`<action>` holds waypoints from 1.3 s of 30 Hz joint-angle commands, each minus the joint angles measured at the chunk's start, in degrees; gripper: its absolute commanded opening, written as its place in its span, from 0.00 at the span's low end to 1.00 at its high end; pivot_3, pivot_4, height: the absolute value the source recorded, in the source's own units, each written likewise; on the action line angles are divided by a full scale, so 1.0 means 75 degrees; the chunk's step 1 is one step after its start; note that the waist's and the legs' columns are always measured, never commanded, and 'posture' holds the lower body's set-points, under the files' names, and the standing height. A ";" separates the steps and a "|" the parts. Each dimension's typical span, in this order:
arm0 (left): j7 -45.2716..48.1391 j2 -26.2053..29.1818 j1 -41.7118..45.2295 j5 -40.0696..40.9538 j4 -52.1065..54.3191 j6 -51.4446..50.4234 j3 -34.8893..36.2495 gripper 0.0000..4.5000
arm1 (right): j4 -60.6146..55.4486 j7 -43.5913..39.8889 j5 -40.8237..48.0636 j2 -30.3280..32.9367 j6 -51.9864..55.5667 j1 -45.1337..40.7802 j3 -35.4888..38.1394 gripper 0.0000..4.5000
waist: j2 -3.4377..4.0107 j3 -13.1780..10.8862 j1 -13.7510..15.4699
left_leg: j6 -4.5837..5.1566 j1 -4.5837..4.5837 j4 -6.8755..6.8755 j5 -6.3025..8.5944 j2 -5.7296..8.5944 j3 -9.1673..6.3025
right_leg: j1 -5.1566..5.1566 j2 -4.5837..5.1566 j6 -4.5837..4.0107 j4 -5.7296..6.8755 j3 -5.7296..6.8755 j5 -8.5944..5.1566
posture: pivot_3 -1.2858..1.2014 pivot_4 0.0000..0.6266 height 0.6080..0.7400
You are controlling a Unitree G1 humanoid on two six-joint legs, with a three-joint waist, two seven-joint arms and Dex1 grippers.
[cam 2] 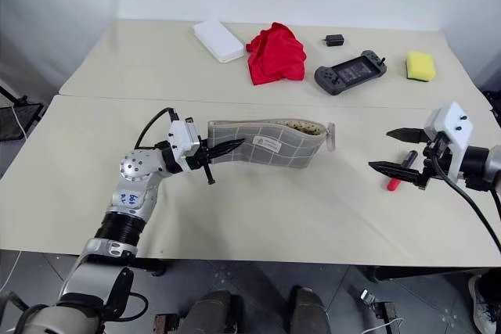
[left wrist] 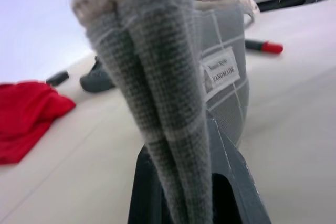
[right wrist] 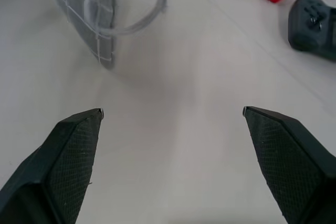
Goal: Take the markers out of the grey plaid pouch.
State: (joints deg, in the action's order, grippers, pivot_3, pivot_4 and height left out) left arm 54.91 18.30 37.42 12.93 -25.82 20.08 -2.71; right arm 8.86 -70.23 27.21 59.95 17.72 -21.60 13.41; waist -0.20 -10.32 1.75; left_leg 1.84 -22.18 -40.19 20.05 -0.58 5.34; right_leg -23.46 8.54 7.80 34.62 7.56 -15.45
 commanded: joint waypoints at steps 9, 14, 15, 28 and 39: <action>0.0331 -0.0457 -0.0248 0.0158 -0.0008 0.1095 -0.0130 0.00 | -0.2363 -0.0853 0.0486 0.0183 -0.0183 -0.0622 -0.0132 0.90 | -0.0003 -0.0002 -0.0013 | 0.0000 0.0001 -0.0001 0.0000 -0.0009 -0.0007 | 0.0001 0.0000 -0.0002 -0.0002 0.0002 0.0001 | 0.52 0.24 1.00; 0.0536 -0.0552 -0.0406 -0.0065 -0.0200 0.1552 -0.0341 0.00 | -0.2552 -0.0802 0.0612 0.0176 0.0081 -0.0595 -0.0063 0.58 | -0.0006 -0.0003 0.0037 | 0.0005 -0.0004 -0.0015 0.0003 -0.0007 -0.0012 | 0.0006 0.0005 0.0001 -0.0003 0.0002 0.0004 | 0.52 0.24 1.00; 0.0547 -0.0570 -0.0425 -0.0091 -0.0241 0.1574 -0.0379 0.00 | -0.2607 -0.0789 0.0742 0.0129 0.0202 -0.0663 -0.0054 0.49 | -0.0006 -0.0003 0.0033 | 0.0005 -0.0003 -0.0015 0.0003 -0.0007 -0.0012 | 0.0006 0.0005 0.0001 -0.0002 0.0003 0.0004 | 0.52 0.24 1.00; 0.0596 -0.0826 -0.0293 -0.0268 -0.0614 0.1803 -0.0776 0.00 | -0.2949 -0.0293 -0.0360 -0.0049 0.0279 -0.0732 -0.1362 0.01 | -0.0006 -0.0003 -0.0022 | 0.0005 -0.0003 -0.0015 0.0003 -0.0009 -0.0012 | 0.0005 0.0005 -0.0002 -0.0002 0.0003 0.0006 | 0.52 0.24 1.00; 0.0518 -0.0855 -0.0326 -0.0304 -0.0584 0.1741 -0.0832 0.00 | -0.3092 0.0879 -0.1784 -0.0646 0.0945 -0.1076 -0.2684 0.01 | -0.0004 -0.0002 -0.0038 | 0.0005 -0.0004 -0.0015 0.0003 -0.0008 -0.0011 | 0.0003 0.0004 -0.0003 -0.0002 0.0003 0.0006 | 0.52 0.24 1.00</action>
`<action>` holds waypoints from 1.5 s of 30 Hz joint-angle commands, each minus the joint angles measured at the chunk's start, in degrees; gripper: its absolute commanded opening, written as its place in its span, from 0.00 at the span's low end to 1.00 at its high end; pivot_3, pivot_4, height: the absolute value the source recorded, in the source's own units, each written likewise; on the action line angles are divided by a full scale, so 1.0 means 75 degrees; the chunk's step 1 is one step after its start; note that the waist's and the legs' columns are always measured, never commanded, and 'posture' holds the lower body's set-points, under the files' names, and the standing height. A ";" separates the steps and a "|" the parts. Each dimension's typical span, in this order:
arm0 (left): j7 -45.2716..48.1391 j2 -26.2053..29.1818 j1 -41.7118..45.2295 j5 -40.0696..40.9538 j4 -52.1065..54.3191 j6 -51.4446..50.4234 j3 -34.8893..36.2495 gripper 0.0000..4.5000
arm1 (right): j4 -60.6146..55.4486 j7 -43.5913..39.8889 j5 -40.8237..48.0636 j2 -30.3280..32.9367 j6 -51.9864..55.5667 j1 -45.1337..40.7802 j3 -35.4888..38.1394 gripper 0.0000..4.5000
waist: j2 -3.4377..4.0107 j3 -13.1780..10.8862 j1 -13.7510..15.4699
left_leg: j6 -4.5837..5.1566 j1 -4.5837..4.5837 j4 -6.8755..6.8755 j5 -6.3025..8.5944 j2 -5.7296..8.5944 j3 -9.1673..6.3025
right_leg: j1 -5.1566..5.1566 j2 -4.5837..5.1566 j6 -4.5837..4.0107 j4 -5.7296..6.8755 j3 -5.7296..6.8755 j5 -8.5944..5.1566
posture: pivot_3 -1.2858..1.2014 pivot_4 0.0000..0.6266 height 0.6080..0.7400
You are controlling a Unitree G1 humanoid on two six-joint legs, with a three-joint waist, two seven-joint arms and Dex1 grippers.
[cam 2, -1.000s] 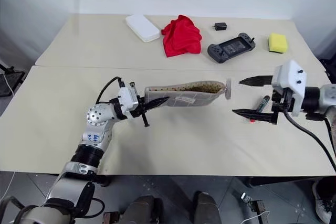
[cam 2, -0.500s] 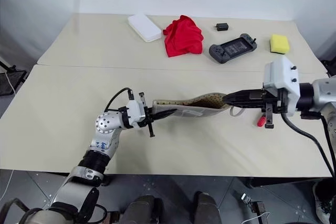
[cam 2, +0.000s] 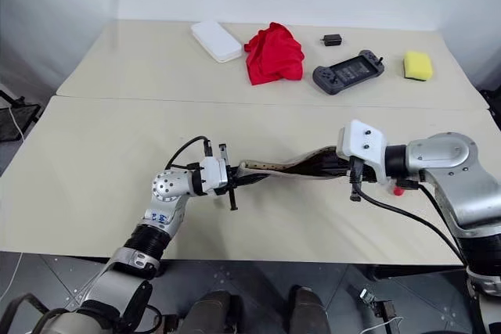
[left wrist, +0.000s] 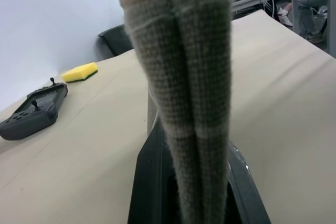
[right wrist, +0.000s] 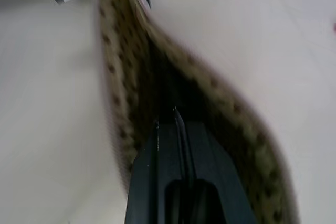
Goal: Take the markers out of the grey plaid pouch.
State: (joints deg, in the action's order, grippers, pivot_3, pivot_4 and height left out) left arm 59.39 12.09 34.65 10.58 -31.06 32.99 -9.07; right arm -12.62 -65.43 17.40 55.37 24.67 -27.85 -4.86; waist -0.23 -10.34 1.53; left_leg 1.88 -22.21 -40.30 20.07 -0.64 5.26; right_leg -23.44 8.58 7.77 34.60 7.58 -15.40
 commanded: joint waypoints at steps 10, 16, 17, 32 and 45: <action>-0.0183 -0.0179 0.0148 0.0266 0.0141 -0.0514 0.0162 0.00 | 0.0203 0.0585 -0.2885 -0.0650 -0.1267 -0.1366 -0.1888 0.01 | 0.0003 0.0002 -0.0007 | 0.0000 -0.0002 0.0001 0.0000 0.0006 0.0005 | -0.0004 -0.0004 -0.0001 0.0001 0.0002 0.0000 | 0.52 0.24 1.00; -0.0162 -0.0152 0.0209 0.0359 0.0204 -0.0778 0.0347 0.00 | 0.0050 0.0562 -0.3298 -0.1150 -0.1429 -0.1616 -0.2099 0.01 | 0.0003 0.0002 -0.0035 | -0.0001 -0.0002 0.0000 0.0000 0.0006 0.0007 | -0.0005 -0.0006 0.0000 0.0004 0.0000 0.0000 | 0.52 0.24 1.00; -0.0164 -0.0145 0.0200 0.0366 0.0204 -0.0808 0.0370 0.00 | 0.0166 0.0548 -0.3472 -0.1142 -0.1542 -0.1656 -0.2174 0.01 | 0.0003 0.0002 -0.0031 | -0.0001 -0.0003 0.0000 0.0000 0.0005 0.0006 | -0.0005 -0.0006 0.0000 0.0003 0.0001 0.0000 | 0.52 0.24 1.00; -0.0062 -0.0203 0.0248 0.0387 0.0190 -0.1025 0.0412 0.00 | 0.0823 0.0405 -0.4251 -0.1905 -0.1522 -0.1924 -0.2543 0.35 | 0.0003 0.0002 -0.0041 | -0.0002 -0.0002 0.0000 -0.0001 0.0005 0.0006 | -0.0004 -0.0009 -0.0001 0.0004 0.0001 0.0000 | 0.52 0.24 1.00; -0.0024 -0.0199 0.0306 0.0412 0.0127 -0.1138 0.0537 0.00 | 0.1878 0.0836 -0.4920 -0.2522 -0.1938 -0.2607 -0.2696 0.89 | 0.0004 0.0002 -0.0134 | -0.0002 -0.0002 0.0002 -0.0001 0.0004 0.0007 | -0.0005 -0.0010 -0.0001 0.0005 0.0001 -0.0001 | 0.52 0.24 1.00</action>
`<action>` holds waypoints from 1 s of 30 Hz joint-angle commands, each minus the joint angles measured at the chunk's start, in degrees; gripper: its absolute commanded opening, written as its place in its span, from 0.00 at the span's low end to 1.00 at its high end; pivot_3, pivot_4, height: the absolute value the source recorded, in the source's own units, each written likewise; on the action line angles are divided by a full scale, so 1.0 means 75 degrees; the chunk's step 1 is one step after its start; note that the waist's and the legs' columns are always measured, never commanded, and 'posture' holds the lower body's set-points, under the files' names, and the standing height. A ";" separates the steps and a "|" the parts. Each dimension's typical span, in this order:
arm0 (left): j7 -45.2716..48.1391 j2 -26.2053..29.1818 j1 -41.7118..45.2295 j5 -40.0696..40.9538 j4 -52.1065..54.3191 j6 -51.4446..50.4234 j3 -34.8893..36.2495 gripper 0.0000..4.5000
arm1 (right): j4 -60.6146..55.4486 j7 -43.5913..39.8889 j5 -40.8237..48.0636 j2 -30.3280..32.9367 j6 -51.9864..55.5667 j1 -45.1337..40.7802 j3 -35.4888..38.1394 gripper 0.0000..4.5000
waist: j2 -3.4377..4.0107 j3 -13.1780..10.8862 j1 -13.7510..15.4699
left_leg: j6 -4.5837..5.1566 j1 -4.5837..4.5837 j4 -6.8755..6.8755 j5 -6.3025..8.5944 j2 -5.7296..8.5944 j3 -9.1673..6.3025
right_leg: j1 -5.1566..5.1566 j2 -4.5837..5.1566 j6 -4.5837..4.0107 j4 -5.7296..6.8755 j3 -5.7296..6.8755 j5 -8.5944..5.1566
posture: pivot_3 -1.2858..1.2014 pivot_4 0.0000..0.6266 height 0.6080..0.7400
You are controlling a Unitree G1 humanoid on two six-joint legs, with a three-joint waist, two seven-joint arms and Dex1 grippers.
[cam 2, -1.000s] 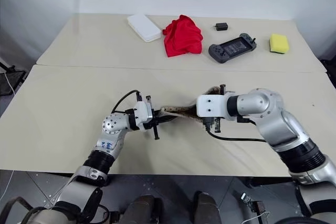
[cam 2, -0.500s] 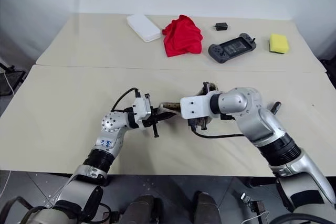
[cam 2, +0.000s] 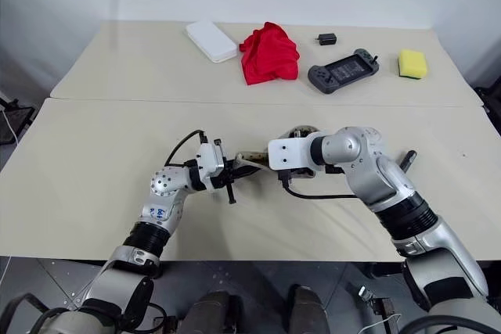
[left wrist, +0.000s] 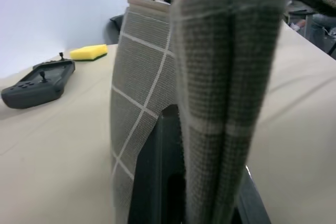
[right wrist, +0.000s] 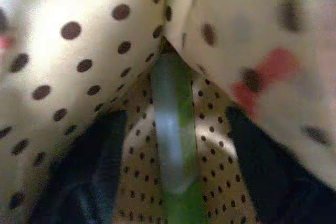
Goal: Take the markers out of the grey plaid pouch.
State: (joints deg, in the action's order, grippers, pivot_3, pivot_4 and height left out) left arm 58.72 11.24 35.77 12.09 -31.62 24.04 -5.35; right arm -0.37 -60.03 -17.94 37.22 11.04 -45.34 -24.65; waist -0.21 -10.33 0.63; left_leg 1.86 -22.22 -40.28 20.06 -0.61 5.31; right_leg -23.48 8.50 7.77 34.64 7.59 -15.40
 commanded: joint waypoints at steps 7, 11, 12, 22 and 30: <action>0.0110 -0.0134 0.0258 0.0215 0.0075 0.0051 0.0104 0.00 | 0.1512 0.0441 -0.0560 -0.0677 -0.0525 -0.0699 -0.0325 0.89 | 0.0001 0.0000 -0.0124 | -0.0001 0.0002 0.0004 0.0000 -0.0001 -0.0001 | 0.0000 0.0000 0.0000 0.0001 0.0001 0.0000 | 0.52 0.24 1.00; 0.0117 -0.0166 0.0285 0.0228 0.0033 0.0038 0.0133 0.00 | 0.2320 0.0756 -0.0784 -0.1006 -0.0752 -0.0807 -0.0452 0.89 | 0.0001 0.0001 -0.0131 | -0.0002 0.0003 0.0006 -0.0001 -0.0001 0.0000 | 0.0000 0.0000 0.0000 0.0001 0.0000 0.0000 | 0.52 0.24 1.00; 0.0125 -0.0174 0.0287 0.0231 0.0031 0.0037 0.0140 0.00 | 0.2521 0.0786 -0.0830 -0.1069 -0.0818 -0.0804 -0.0500 0.89 | 0.0002 0.0001 -0.0133 | -0.0002 0.0004 0.0006 -0.0001 -0.0002 0.0001 | 0.0001 0.0000 0.0000 0.0001 0.0000 0.0000 | 0.52 0.24 1.00; 0.0128 -0.0175 0.0261 0.0232 0.0083 -0.0012 0.0233 0.00 | 0.3508 0.1221 -0.0981 -0.1499 -0.1343 -0.1012 -0.0497 0.75 | 0.0004 0.0002 -0.0256 | -0.0008 0.0011 0.0006 -0.0005 -0.0009 -0.0002 | 0.0003 0.0001 -0.0001 0.0015 -0.0002 -0.0001 | 0.52 0.24 1.00; 0.0096 -0.0121 0.0211 0.0226 0.0138 -0.0067 0.0292 0.00 | 0.2411 0.0887 -0.0743 -0.1188 -0.1557 -0.0623 -0.0279 0.16 | 0.0004 0.0002 -0.0245 | -0.0008 0.0009 0.0006 -0.0004 -0.0011 -0.0006 | 0.0003 0.0004 -0.0001 0.0013 -0.0001 -0.0001 | 0.52 0.24 1.00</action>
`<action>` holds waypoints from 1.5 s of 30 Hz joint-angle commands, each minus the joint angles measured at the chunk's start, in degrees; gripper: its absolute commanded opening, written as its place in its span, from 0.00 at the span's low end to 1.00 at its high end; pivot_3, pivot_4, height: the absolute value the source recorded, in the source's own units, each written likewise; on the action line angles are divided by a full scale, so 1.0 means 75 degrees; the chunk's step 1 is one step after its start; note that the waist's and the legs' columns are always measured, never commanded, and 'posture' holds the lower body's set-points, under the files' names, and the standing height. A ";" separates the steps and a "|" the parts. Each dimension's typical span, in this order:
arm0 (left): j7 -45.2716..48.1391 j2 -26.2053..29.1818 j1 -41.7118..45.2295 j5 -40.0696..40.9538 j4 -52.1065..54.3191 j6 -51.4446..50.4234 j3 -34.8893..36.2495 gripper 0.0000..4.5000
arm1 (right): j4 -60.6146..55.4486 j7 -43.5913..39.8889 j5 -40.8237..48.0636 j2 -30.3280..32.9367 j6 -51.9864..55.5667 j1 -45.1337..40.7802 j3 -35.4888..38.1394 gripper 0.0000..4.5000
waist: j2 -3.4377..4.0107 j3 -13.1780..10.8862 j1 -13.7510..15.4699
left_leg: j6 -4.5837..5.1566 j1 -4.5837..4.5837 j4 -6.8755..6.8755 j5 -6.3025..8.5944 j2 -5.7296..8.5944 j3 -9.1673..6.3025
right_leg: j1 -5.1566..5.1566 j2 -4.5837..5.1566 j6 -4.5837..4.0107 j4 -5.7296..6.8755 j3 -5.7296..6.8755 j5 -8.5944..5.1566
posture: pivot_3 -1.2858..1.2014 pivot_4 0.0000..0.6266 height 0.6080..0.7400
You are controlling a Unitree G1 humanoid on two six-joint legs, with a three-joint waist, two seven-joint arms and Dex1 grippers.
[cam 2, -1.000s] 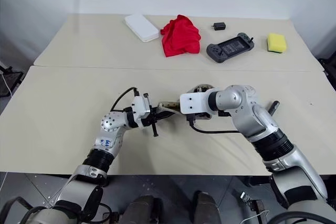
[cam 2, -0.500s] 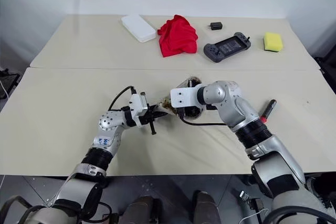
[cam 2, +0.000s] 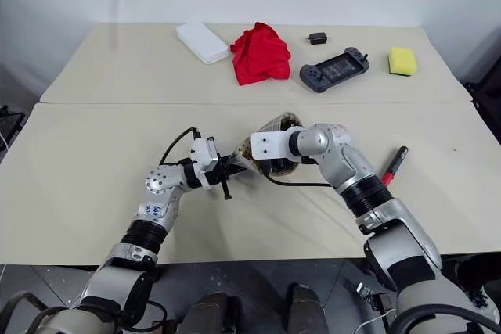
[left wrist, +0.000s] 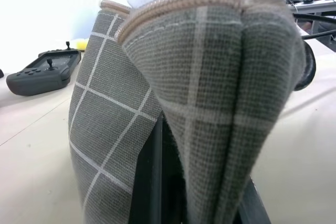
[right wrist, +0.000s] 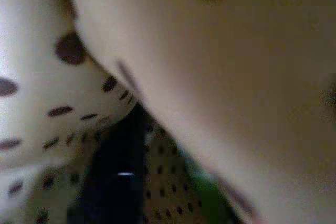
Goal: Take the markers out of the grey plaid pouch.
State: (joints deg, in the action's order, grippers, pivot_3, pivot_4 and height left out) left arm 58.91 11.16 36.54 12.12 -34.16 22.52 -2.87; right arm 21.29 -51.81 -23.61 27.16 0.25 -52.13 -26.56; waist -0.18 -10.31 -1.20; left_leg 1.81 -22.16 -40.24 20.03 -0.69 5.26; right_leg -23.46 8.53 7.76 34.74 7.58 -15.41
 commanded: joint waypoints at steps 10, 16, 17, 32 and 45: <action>-0.0064 0.0081 -0.0057 0.0165 0.0640 -0.0089 0.0000 0.00 | -0.2896 -0.0978 0.1169 0.0834 -0.0197 0.0825 0.0859 0.11 | -0.0001 -0.0001 -0.0008 | 0.0000 -0.0003 0.0004 0.0000 0.0003 0.0001 | -0.0003 -0.0001 0.0000 -0.0004 0.0000 0.0000 | 0.52 0.24 1.00; -0.0079 0.0163 -0.0166 0.0138 0.0763 -0.0156 -0.0037 0.00 | -0.2958 -0.1107 0.1645 0.1343 -0.0433 0.1151 0.1400 0.11 | -0.0001 -0.0001 0.0033 | 0.0001 -0.0002 0.0003 0.0000 0.0004 0.0002 | -0.0002 -0.0001 0.0000 -0.0007 0.0000 0.0000 | 0.52 0.24 1.00; -0.0077 0.0177 -0.0186 0.0149 0.0791 -0.0178 -0.0031 0.00 | -0.3013 -0.1201 0.1773 0.1444 -0.0439 0.1255 0.1468 0.11 | -0.0001 -0.0001 0.0041 | 0.0001 -0.0003 0.0004 0.0001 0.0005 0.0004 | -0.0002 0.0000 0.0000 -0.0010 -0.0001 0.0000 | 0.52 0.24 1.00; -0.0222 0.0281 -0.0383 0.0148 0.1006 -0.0302 -0.0075 0.00 | -0.3349 -0.2941 0.5516 0.2286 0.0485 0.2458 0.3226 0.11 | -0.0003 -0.0002 0.0172 | 0.0002 -0.0002 0.0004 0.0001 0.0010 0.0004 | 0.0001 -0.0001 0.0000 -0.0014 0.0001 0.0000 | 0.52 0.24 1.00; -0.0225 0.0383 -0.0416 0.0174 0.1048 -0.0361 -0.0044 0.00 | -0.4449 -0.1753 0.9646 0.2582 0.4973 0.1871 0.5067 0.11 | -0.0003 -0.0002 0.0232 | 0.0002 -0.0003 0.0001 0.0001 -0.0014 -0.0010 | -0.0002 0.0002 -0.0001 -0.0011 0.0001 0.0001 | 0.52 0.24 1.00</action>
State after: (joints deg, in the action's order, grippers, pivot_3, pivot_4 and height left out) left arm 57.38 13.82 33.62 13.11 -27.75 19.95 -3.34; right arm -8.90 -68.17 40.07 45.87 30.86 -35.66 6.07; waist -0.20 -10.33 0.54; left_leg 1.82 -22.18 -40.23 20.04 -0.84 5.08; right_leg -23.47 8.55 7.74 34.66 7.58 -15.40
